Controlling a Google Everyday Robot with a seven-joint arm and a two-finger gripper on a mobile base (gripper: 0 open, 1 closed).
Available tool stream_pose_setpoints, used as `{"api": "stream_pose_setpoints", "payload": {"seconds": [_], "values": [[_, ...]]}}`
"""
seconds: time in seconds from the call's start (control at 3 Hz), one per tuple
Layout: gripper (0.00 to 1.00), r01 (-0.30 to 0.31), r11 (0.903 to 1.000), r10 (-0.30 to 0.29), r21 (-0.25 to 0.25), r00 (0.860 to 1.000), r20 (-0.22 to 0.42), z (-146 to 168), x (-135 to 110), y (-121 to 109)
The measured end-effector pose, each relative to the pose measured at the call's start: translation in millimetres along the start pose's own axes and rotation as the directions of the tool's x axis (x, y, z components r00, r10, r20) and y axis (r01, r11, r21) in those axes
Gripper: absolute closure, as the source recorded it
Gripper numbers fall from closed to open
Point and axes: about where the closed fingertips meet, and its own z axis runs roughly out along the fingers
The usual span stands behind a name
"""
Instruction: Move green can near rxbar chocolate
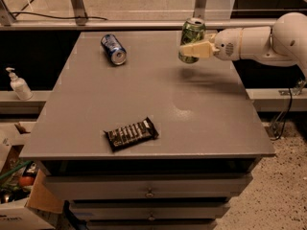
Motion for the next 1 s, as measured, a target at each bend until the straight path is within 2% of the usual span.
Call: {"api": "stream_pose_setpoints", "payload": {"seconds": [0.33,1.0], "values": [[1.0,0.034,0.9994,-0.034,0.004,0.999,0.019,-9.7,0.0,14.5],[1.0,0.091,0.9952,-0.09,-0.035,0.996,0.027,-53.7,16.1,74.6]]}}
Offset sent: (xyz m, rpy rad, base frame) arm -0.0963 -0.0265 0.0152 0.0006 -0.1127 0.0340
